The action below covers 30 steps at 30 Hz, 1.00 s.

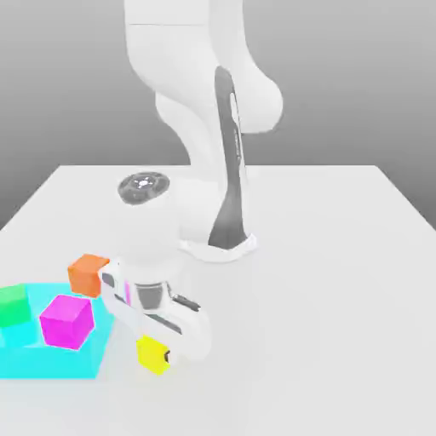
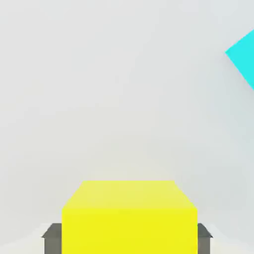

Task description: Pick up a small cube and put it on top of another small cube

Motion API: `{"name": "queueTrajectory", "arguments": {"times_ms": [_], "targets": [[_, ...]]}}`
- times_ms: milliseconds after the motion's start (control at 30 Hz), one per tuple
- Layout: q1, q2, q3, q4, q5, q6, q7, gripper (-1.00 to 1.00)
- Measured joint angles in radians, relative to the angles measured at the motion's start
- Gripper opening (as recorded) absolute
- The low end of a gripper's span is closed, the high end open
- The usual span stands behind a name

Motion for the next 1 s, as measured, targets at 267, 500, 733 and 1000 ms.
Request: {"name": "queueTrajectory", "arguments": {"times_ms": [267, 500, 733, 1000], "targets": [[0.006, -0.195, -0.012, -0.038, -0.024, -0.158, 0.018, -1.00], [-0.001, -0.180, -0.028, 0.148, -0.080, -0.281, -0.013, -1.00], [-0.249, -0.281, -0.194, 0.308, -0.088, -0.558, 0.098, -1.00], [-0.365, -0.226, -0.167, 0.252, -0.009, -0.479, 0.120, 1.00]]}}
